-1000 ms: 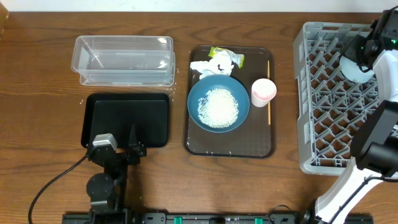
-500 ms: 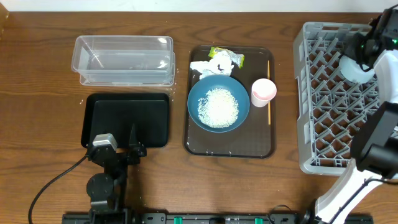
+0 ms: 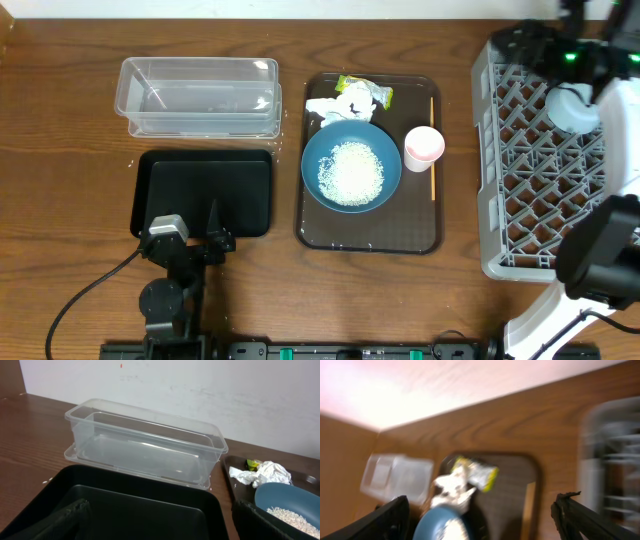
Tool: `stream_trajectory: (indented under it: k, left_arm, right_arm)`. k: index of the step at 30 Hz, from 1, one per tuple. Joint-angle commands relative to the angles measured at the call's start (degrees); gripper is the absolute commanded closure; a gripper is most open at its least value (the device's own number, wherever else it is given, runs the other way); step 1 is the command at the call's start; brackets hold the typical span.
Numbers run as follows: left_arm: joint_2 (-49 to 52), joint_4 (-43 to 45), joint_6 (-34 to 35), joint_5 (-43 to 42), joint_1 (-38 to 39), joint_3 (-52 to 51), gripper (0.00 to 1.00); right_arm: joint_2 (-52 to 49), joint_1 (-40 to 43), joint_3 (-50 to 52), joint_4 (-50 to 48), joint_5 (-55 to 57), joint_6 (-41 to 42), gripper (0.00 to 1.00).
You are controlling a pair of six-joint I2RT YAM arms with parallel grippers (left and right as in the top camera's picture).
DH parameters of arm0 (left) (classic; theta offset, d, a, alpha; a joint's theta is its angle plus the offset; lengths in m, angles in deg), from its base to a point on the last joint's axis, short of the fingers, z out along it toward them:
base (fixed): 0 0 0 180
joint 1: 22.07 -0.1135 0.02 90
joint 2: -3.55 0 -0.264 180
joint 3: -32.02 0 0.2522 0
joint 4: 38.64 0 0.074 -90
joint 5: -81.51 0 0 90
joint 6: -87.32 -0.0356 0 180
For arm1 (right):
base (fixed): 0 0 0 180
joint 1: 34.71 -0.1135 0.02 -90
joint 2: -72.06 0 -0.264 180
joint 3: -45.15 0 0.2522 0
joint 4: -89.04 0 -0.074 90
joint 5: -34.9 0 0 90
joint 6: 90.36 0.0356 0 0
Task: Sort waste into correct bins and load items into the dishwasher rack
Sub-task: 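Move the right gripper left to the pink cup on the tray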
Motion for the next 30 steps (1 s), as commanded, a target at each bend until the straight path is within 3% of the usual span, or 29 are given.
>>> stream_trajectory:
  k: [1, 7, 12, 16, 20, 23, 30]
  left_arm:
    - [0.0, -2.0, -1.0, -0.8, -0.1, -0.9, 0.08]
    - [0.0, -2.0, -1.0, -0.8, -0.1, -0.9, 0.08]
    - [0.0, -2.0, -1.0, -0.8, -0.1, -0.9, 0.08]
    - [0.0, -2.0, -1.0, -0.8, -0.1, -0.9, 0.08]
    - [0.0, -2.0, -1.0, -0.8, -0.1, -0.9, 0.08]
    - [0.0, -2.0, -1.0, -0.8, -0.1, -0.9, 0.08]
    - [0.0, -2.0, -1.0, -0.8, -0.1, -0.9, 0.08]
  right_arm:
    - [0.1, -5.2, 0.0, 2.0, 1.2, -1.7, 0.11]
    - [0.1, -15.9, 0.0, 10.2, 23.5, -0.6, 0.16]
    - [0.1, -24.6, 0.0, 17.9, 42.4, 6.8, 0.2]
    - [0.1, -29.9, 0.0, 20.9, 45.8, 7.3, 0.26]
    - [0.1, -33.7, 0.0, 23.3, 53.6, 12.6, 0.42]
    - [-0.2, -35.0, 0.1, 25.4, 58.2, 17.1, 0.42]
    - [-3.1, -35.4, 1.1, 25.9, 55.4, 17.9, 0.42]
